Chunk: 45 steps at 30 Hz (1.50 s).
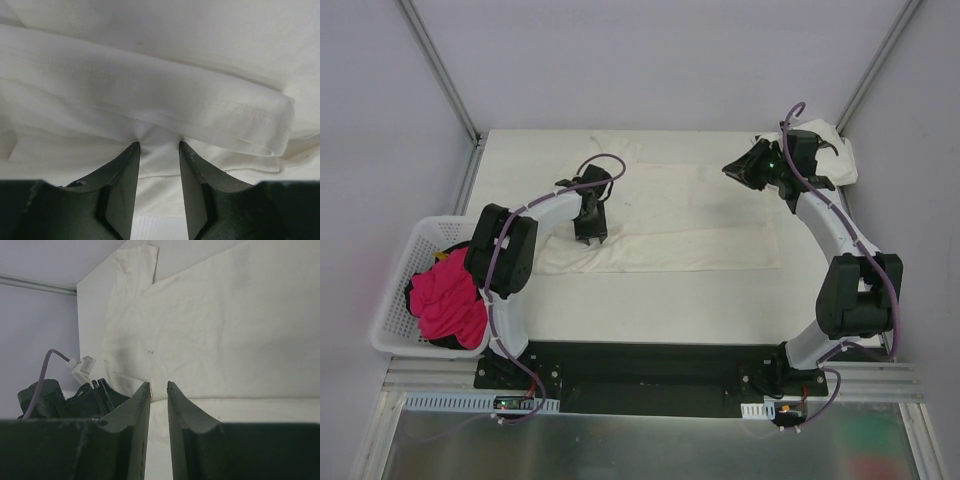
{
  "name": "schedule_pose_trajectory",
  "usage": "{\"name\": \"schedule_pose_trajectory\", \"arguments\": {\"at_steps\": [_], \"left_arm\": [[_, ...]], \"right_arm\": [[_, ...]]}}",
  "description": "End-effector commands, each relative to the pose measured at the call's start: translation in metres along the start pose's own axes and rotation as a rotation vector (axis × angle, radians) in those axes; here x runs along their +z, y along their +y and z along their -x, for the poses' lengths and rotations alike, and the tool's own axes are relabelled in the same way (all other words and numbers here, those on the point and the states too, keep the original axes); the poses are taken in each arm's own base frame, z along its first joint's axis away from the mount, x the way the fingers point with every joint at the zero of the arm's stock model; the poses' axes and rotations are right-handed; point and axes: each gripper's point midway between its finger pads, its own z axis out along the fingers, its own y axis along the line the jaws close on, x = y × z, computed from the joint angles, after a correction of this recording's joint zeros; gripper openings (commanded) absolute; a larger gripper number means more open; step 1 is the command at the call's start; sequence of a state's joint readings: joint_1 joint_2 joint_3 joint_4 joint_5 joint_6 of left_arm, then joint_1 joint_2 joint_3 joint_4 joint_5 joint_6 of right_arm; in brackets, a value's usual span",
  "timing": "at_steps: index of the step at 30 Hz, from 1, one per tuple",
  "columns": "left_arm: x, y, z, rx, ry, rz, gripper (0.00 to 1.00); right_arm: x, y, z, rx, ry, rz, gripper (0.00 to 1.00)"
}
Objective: Fold and stack the t-shirts
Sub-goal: Fold the flattened tshirt in 1/3 of the way
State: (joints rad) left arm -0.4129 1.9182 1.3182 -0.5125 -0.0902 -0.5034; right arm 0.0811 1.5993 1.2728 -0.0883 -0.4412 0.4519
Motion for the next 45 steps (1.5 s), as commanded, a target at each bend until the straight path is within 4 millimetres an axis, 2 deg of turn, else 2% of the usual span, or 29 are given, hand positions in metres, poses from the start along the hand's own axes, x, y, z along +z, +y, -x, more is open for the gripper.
{"name": "schedule_pose_trajectory", "arguments": {"at_steps": [1, 9, 18, 24, 27, 34, 37, 42, 45], "left_arm": [[-0.002, -0.003, 0.013, 0.02, -0.029, 0.02, 0.36], [0.007, 0.0, 0.015, 0.025, -0.024, 0.045, 0.36], [0.012, -0.007, 0.032, 0.026, -0.052, 0.048, 0.36], [0.009, -0.014, 0.044, 0.035, -0.075, 0.033, 0.35], [-0.004, -0.02, 0.042, 0.027, -0.065, -0.008, 0.35], [-0.021, -0.018, 0.047, 0.024, -0.091, -0.007, 0.35], [-0.02, -0.014, 0.051, 0.02, -0.108, 0.026, 0.35], [-0.019, -0.017, 0.064, 0.016, -0.135, 0.036, 0.35], [-0.009, -0.018, 0.074, 0.019, -0.15, 0.058, 0.35]], "right_arm": [[-0.014, 0.017, 0.014, -0.036, -0.052, 0.038, 0.23], [-0.012, 0.013, 0.013, -0.032, -0.048, 0.035, 0.23], [-0.011, 0.013, 0.012, -0.031, -0.046, 0.035, 0.23], [-0.009, 0.009, 0.011, -0.027, -0.04, 0.03, 0.23], [-0.009, 0.009, 0.011, -0.028, -0.041, 0.027, 0.23], [-0.006, 0.008, 0.012, -0.022, -0.039, 0.03, 0.23], [-0.006, 0.008, 0.011, -0.02, -0.037, 0.034, 0.23], [-0.004, 0.005, 0.01, -0.016, -0.034, 0.029, 0.23], [-0.002, 0.006, 0.009, -0.013, -0.03, 0.034, 0.23]]}}
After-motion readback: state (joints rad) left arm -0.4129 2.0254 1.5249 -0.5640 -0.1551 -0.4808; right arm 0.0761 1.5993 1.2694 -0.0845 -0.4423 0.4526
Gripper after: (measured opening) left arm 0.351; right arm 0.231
